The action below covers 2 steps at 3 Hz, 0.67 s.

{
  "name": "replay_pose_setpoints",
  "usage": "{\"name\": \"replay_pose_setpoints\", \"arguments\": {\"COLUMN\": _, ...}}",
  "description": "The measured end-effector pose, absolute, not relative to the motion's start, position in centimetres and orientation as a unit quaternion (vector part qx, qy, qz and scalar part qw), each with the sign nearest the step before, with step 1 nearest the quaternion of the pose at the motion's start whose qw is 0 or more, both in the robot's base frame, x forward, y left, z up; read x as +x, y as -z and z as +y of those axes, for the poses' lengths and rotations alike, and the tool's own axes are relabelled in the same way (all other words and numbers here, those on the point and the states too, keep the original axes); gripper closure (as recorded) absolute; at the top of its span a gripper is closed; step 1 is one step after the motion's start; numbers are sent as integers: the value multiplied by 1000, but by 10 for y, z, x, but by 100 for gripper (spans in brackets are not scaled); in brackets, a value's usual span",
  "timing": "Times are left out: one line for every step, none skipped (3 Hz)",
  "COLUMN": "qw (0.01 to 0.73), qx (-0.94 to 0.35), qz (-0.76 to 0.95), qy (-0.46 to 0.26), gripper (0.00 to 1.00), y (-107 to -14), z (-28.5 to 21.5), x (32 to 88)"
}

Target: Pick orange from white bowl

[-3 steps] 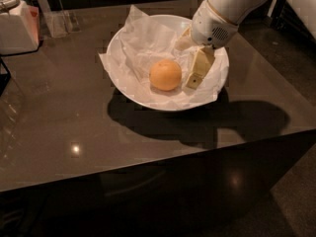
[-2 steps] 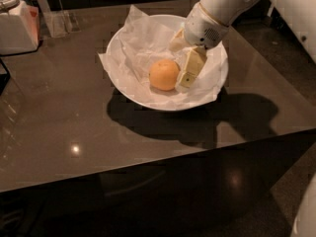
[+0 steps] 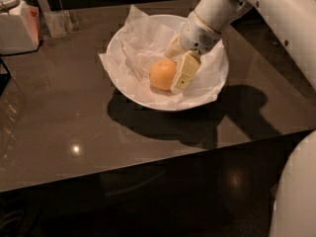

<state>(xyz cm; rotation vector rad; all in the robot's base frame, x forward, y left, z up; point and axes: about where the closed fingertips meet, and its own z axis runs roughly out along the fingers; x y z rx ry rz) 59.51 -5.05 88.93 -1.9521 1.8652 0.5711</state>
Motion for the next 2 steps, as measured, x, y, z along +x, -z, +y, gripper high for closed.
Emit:
{"name": "replay_pose_setpoints", "arguments": {"qw": 179, "qx": -692, "qz": 663, "qy": -224, "gripper": 18, "y": -874, "z": -44, "x": 598}}
{"name": "replay_pose_setpoints", "arguments": {"qw": 170, "qx": -689, "qz": 663, "qy": -240, "gripper": 20, "y": -862, "z": -39, "x": 600}}
